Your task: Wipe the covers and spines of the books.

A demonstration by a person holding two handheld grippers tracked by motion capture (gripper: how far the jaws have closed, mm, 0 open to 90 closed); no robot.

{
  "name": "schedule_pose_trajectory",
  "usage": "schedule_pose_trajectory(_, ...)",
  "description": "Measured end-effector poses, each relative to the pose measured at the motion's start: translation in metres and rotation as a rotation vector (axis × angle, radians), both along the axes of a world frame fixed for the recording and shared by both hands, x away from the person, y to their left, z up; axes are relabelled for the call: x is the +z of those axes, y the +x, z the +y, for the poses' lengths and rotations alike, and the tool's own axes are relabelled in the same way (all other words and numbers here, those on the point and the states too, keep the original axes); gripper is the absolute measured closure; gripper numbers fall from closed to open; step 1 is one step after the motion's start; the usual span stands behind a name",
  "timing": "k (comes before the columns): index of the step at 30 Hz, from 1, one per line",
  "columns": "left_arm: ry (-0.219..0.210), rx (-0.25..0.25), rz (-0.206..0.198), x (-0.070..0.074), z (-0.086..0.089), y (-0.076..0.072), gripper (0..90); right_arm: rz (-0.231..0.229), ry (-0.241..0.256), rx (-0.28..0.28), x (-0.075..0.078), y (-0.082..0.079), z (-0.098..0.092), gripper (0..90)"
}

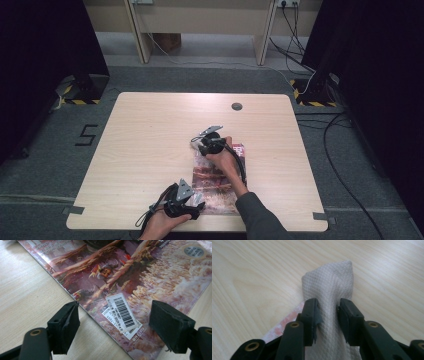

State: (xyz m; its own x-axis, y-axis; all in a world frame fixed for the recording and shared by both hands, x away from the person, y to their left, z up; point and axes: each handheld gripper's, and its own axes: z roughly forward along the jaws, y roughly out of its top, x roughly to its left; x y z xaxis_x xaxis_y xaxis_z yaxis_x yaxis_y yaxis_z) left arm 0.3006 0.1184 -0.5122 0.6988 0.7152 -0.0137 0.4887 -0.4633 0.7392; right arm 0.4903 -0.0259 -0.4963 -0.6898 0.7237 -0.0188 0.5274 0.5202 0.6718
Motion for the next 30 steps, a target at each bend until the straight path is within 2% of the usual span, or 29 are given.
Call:
schedule_pose_trajectory(7,-0.003,0.001,0.000,0.000,0.000,0.000,23.1,-0.031,-0.018,0.049,-0.003,-0.007,0.013,64.5)
schedule_pose_trajectory(10,-0.002,0.000,0.003,0.000,0.000,0.000,22.9,-0.023,-0.014,0.053,-0.002,-0.006,0.008,65.0)
schedule_pose_trajectory(16,-0.002,0.000,0.003,0.000,0.000,0.000,22.9,-0.016,-0.036,0.007,-0.001,-0.002,-0.009,65.0)
schedule_pose_trajectory(20,-0.004,0.003,0.004,0.000,0.000,0.001,22.0,-0.007,-0.012,-0.005,-0.001,-0.005,-0.017,63.6)
schedule_pose_trajectory(25,-0.003,0.005,0.005,0.000,0.000,0.001,21.5,0.032,0.012,0.049,0.001,-0.013,-0.015,58.1)
schedule_pose_trajectory(27,-0.004,0.005,0.004,0.000,0.000,0.001,21.5,0.039,0.043,0.027,0.004,-0.013,-0.018,57.4)
schedule_pose_trajectory(30,-0.008,0.005,0.007,-0.001,0.000,0.001,21.5,0.002,0.059,-0.005,0.006,-0.010,-0.022,59.3)
